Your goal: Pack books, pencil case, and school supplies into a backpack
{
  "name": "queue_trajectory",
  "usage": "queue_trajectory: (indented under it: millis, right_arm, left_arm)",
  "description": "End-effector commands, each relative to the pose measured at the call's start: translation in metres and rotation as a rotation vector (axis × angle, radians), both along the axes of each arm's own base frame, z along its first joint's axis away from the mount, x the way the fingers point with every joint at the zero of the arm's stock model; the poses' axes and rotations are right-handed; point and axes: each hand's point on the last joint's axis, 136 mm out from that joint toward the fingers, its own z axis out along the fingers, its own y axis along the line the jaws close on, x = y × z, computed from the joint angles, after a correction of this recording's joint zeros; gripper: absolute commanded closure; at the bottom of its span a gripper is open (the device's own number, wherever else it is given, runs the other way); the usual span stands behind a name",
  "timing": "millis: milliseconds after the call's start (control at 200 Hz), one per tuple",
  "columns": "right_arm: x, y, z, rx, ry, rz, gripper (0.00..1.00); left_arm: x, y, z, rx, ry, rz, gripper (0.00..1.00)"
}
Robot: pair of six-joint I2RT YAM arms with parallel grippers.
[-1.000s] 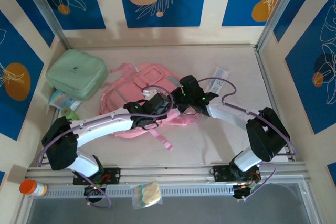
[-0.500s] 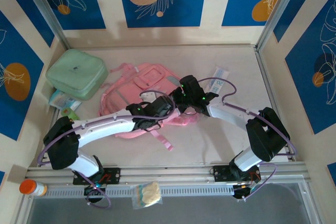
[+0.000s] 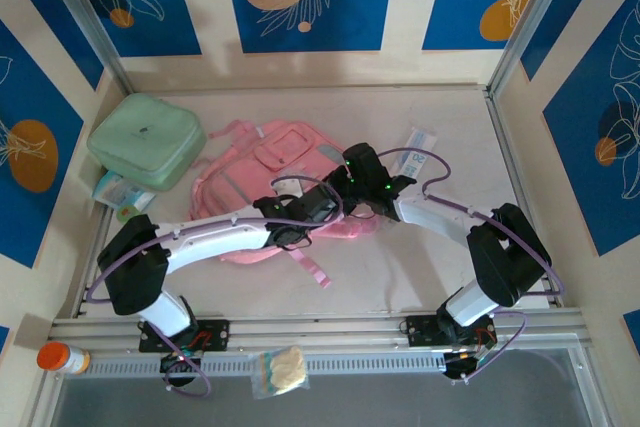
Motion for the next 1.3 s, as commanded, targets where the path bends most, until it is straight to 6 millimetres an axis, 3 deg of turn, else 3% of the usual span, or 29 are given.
queue_trajectory:
  millis: [0, 320, 475, 720, 815, 1035, 1216, 1296]
  right_arm:
    - [0.006, 0.011, 0.025, 0.064, -0.047, 0.021, 1.0]
    - [0.008, 0.01, 0.017, 0.041, -0.05, 0.042, 1.0]
    - [0.015, 0.011, 0.02, 0.047, -0.06, 0.061, 1.0]
    - [0.026, 0.011, 0.02, 0.022, -0.081, 0.097, 1.0]
    - [0.031, 0.01, 0.02, 0.026, -0.085, 0.109, 1.0]
    - [0.032, 0.014, 0.023, 0.005, -0.102, 0.15, 1.0]
    - [0.026, 0.021, 0.016, -0.004, -0.09, 0.161, 1.0]
    - [0.025, 0.022, 0.017, -0.002, -0.089, 0.164, 1.0]
  left_arm:
    - [0.018, -0.001, 0.017, -0.014, -0.066, 0.044, 0.85]
    - [0.025, 0.011, 0.054, -0.043, -0.122, 0.007, 1.0]
    - [0.018, 0.007, 0.07, -0.11, -0.106, -0.06, 1.0]
    - [-0.016, 0.027, 0.035, -0.036, 0.055, -0.15, 1.0]
    - [-0.029, 0.048, 0.019, 0.03, 0.098, -0.156, 1.0]
    - [-0.041, 0.076, -0.02, 0.105, 0.18, -0.182, 1.0]
    - [-0.027, 0.057, -0.031, 0.05, 0.14, -0.235, 1.0]
    - [-0.021, 0.052, -0.033, 0.056, 0.13, -0.242, 0.93]
